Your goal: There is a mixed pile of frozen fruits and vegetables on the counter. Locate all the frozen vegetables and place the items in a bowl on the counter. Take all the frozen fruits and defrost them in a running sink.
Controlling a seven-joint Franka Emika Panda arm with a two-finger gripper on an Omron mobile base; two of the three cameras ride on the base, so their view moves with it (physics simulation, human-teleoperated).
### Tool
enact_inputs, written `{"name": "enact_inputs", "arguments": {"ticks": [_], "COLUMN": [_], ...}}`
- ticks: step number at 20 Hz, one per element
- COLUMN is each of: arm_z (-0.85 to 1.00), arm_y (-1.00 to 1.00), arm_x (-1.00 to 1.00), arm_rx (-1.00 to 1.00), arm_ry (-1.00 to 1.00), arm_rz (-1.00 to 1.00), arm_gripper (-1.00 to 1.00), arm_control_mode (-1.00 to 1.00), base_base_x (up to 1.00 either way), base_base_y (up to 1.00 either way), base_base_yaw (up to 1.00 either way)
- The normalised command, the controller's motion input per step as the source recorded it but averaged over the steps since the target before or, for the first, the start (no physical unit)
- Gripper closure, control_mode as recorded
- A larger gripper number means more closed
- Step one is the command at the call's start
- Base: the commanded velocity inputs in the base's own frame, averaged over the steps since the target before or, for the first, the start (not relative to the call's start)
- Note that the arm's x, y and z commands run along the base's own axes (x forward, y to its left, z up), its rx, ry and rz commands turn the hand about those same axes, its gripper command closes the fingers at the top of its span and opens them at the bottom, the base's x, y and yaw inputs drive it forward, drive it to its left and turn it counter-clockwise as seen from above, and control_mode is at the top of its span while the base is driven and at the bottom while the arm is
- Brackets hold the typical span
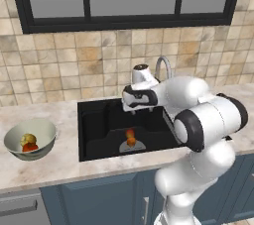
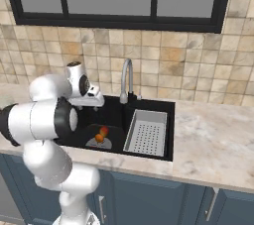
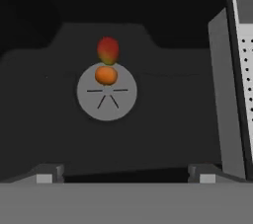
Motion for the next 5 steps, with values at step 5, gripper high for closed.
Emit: {"name": "enact_inputs", "arguments": {"ticks": [5], "arm_z": [0.82], "arm_y": [-0.13], "arm_x": [-0.63], "arm_rx": [0.13], "arm_ry": [-0.1], "arm_rz": [-0.06], "arm_gripper": [-1.0], "arm_control_mode": [-1.0], "base_base_x": [0.0], "base_base_y": [0.0], "base_base_yaw": [0.0]}}
